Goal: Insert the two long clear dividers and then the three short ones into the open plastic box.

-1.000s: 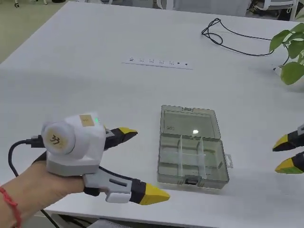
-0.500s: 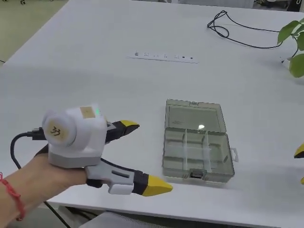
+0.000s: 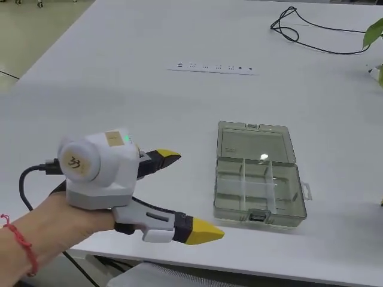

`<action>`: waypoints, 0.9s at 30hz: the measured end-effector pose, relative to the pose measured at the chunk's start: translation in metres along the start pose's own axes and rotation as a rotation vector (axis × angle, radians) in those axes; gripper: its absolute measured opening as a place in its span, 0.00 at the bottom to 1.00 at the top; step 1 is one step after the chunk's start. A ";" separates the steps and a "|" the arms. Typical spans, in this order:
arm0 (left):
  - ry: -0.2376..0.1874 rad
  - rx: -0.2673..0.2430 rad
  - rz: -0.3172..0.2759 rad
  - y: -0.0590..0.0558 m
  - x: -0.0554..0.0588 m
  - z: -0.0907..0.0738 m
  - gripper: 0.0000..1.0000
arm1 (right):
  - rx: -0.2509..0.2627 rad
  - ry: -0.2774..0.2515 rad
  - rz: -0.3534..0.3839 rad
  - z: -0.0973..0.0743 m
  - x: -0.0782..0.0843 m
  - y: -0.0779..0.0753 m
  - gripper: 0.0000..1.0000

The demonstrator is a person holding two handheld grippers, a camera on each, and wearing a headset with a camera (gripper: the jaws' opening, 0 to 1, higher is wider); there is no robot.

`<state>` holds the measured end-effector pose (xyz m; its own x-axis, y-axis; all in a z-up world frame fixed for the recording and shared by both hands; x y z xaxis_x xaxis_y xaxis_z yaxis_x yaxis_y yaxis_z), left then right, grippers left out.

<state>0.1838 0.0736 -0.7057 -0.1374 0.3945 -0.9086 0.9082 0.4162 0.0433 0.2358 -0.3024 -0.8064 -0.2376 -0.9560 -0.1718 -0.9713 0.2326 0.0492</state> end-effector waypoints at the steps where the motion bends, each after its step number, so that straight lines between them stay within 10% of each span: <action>1: 0.000 0.000 0.000 0.000 0.000 0.000 1.00 | 0.005 -0.003 -0.010 -0.001 -0.001 -0.001 0.41; 27: -0.006 0.009 -0.002 -0.003 -0.004 -0.002 0.99 | 0.053 -0.018 -0.021 -0.015 -0.013 0.006 0.33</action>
<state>0.1812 0.0727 -0.7016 -0.1368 0.3884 -0.9113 0.9115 0.4095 0.0377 0.2329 -0.2914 -0.7891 -0.2166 -0.9576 -0.1898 -0.9751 0.2219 -0.0070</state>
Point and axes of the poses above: the centre of the closed fingertips' face, and the gripper's own axes: z roughly forward along the fingers, y roughly to its left, x roughly out of its underside, the point moved 5 cm from there along -z, roughly backward along the fingers, and after that the axes turned 13 degrees about z, right-handed, at the moved point
